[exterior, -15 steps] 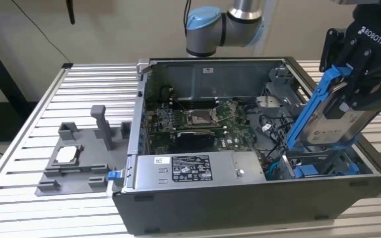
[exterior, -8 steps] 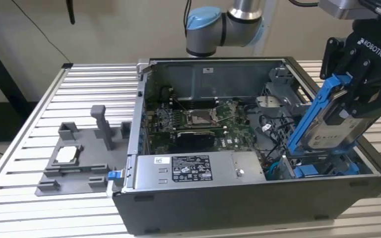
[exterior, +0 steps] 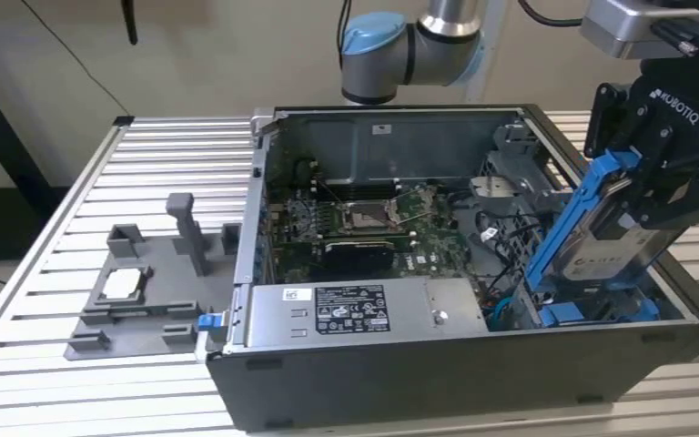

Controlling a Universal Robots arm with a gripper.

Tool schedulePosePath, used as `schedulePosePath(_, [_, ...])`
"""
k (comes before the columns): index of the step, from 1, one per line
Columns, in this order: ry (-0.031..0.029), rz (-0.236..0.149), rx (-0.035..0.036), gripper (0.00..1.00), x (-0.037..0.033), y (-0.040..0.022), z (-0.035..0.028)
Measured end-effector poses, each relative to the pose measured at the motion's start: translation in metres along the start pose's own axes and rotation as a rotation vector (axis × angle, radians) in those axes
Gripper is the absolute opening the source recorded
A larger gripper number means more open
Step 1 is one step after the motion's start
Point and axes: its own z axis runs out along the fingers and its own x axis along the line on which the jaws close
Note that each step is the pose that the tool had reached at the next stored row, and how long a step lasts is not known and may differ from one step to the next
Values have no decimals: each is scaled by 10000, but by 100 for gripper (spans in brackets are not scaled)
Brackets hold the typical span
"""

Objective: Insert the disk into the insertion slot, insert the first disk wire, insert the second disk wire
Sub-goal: 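Insert the disk into the insertion slot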

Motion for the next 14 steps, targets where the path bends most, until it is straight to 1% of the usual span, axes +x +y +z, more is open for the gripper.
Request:
schedulePosePath(7, [-1, -10, 0, 33, 10, -18, 82])
schedulePosePath(9, [11, -10, -1, 33, 15, -20, 102])
schedulePosePath(11, [-7, -12, 1, 33, 19, -22, 143])
schedulePosePath(14, [-1, -19, 0, 33, 21, -24, 195])
